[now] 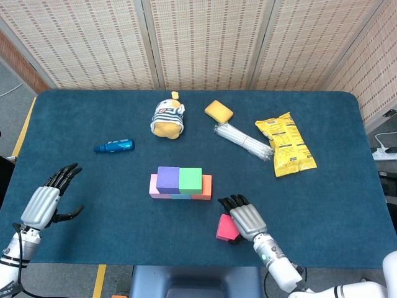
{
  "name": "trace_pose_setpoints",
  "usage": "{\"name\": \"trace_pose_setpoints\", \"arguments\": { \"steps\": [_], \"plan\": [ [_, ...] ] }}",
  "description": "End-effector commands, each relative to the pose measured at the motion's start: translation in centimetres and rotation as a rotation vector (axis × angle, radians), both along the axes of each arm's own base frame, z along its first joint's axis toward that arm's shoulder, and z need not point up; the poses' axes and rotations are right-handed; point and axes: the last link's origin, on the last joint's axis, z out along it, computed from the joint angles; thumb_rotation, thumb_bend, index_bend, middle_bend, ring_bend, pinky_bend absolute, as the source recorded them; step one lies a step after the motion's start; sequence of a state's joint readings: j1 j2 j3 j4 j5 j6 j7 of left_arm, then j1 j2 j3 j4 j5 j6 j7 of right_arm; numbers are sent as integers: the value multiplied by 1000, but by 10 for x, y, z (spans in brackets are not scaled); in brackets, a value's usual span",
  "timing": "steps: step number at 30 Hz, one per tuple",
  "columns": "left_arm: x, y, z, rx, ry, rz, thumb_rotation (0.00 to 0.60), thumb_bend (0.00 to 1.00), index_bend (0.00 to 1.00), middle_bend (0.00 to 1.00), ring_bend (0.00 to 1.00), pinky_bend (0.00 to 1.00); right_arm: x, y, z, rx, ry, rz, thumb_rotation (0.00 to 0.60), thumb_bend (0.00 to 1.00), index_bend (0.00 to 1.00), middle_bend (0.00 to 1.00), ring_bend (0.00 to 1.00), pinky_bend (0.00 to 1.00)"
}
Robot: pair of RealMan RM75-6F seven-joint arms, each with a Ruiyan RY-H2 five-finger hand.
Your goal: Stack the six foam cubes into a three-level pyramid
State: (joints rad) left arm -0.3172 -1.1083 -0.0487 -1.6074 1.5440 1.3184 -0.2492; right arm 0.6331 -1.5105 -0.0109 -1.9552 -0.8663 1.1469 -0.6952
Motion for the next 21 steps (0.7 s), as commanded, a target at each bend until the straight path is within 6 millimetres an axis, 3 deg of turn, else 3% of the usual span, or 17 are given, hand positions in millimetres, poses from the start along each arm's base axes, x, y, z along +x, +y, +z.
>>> {"name": "trace_pose_setpoints", "arguments": {
  "steps": [1, 7, 12, 15, 21],
  "plan": [
    [0, 0, 0, 1, -1, 1, 600, 294, 71, 0, 0, 148, -2, 0, -1, -3, 14, 10, 600, 73, 235, 213, 79, 191],
    [0, -1, 1, -2, 4, 4, 600, 295, 70, 0, 0, 147, -8, -1, 2, -12, 41, 42, 600, 135, 486, 263, 112, 193],
    [1, -1, 2, -1, 3, 6, 600, 295, 69, 0, 0, 147, -9, -4, 13, -25, 36, 63, 600, 213, 526, 266, 117, 194],
    [2, -1, 3, -6, 11, 8, 600, 296, 66, 0, 0, 147, -2, -8, 30, -11, 16, 104, 600, 237, 538, 266, 117, 193],
    [3, -1, 7, 2, 25, 12, 600, 295, 61, 0, 0, 148, 28, -24, 94, -34, -12, 195, 600, 238, 546, 266, 117, 194]
  ]
}}
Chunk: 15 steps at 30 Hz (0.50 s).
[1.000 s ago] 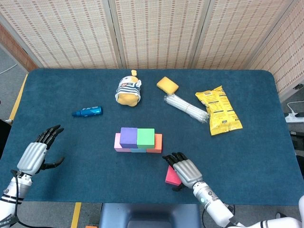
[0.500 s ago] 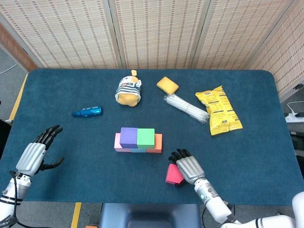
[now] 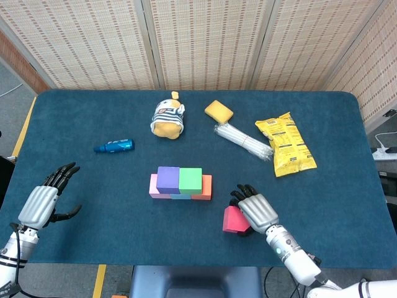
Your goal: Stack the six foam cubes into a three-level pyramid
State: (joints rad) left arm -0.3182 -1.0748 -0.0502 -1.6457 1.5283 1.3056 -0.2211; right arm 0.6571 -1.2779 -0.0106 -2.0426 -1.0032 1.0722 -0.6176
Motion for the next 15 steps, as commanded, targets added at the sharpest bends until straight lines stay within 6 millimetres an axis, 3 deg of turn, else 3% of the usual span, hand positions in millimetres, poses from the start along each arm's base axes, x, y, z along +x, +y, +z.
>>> {"name": "trace_pose_setpoints", "arguments": {
  "steps": [1, 7, 15],
  "plan": [
    [1, 0, 1, 4, 5, 2, 600, 295, 61, 0, 0, 147, 37, -12, 52, -1, -58, 79, 600, 238, 546, 266, 117, 194],
    [2, -1, 1, 0, 16, 6, 600, 295, 58, 0, 0, 143, 84, -42, 93, 21, -144, 113, 600, 238, 546, 266, 116, 192],
    [3, 1, 0, -6, 24, 15, 600, 296, 51, 0, 0, 140, 132, -90, 95, 125, -187, 95, 600, 238, 529, 266, 112, 172]
  ]
}}
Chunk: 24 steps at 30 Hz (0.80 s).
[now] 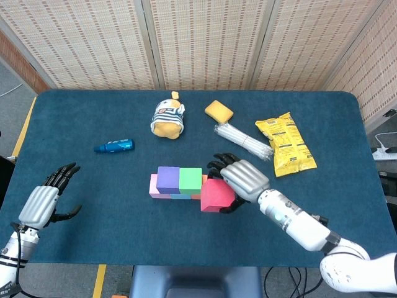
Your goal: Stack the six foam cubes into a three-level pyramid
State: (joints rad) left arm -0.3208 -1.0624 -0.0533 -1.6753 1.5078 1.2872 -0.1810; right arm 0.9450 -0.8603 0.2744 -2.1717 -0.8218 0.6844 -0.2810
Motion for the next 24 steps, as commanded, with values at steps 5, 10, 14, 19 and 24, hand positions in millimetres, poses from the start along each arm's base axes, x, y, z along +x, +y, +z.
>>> {"name": "trace_pose_setpoints", "arguments": {
  "steps": [5, 10, 14, 19, 24],
  "plan": [
    [-3, 1, -1, -8, 3, 16, 600, 295, 49, 0, 0, 138, 54, -51, -7, 15, 25, 31, 600, 238, 507, 266, 112, 158],
    [-7, 1, -2, -12, -1, 29, 600, 295, 45, 0, 0, 138, 71, -64, -26, -8, 66, 14, 600, 238, 492, 266, 112, 156],
    [-10, 1, -4, -20, -3, 37, 600, 296, 43, 0, 0, 137, 75, -69, -41, -4, 95, -16, 600, 238, 492, 266, 112, 156],
    [-13, 0, -4, -22, -10, 42, 600, 296, 44, 0, 0, 136, 81, -75, -59, -14, 139, -33, 600, 238, 489, 266, 112, 149],
    [-16, -1, -4, -19, -16, 46, 600, 295, 43, 0, 0, 135, 89, -78, -69, -34, 156, -42, 600, 238, 484, 266, 112, 139]
  ]
}}
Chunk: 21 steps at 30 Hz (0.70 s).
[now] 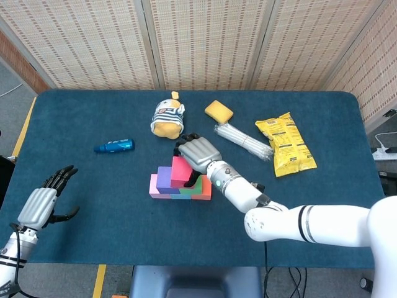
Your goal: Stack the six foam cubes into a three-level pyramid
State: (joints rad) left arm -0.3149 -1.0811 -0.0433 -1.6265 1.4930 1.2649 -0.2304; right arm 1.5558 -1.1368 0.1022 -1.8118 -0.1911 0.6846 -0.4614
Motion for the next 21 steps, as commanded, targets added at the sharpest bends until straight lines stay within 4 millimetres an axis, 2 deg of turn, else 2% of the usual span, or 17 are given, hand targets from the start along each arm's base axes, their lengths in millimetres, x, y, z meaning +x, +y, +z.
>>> {"name": "trace_pose_setpoints", "arguments": {
  "steps": [1, 10, 21],
  "plan": [
    [-2, 0, 0, 1, -2, 2, 600, 295, 43, 0, 0, 135, 4, -2, -7, -22, 28, 2, 600, 238, 482, 266, 111, 135],
    [-7, -2, -1, 0, -16, 5, 600, 296, 42, 0, 0, 135, 13, 2, -19, -57, 82, 15, 600, 238, 474, 266, 106, 113],
    [-10, -2, -2, 2, -27, 7, 600, 296, 42, 0, 0, 135, 20, 6, -24, -72, 108, 20, 600, 238, 468, 266, 106, 106]
  ]
}}
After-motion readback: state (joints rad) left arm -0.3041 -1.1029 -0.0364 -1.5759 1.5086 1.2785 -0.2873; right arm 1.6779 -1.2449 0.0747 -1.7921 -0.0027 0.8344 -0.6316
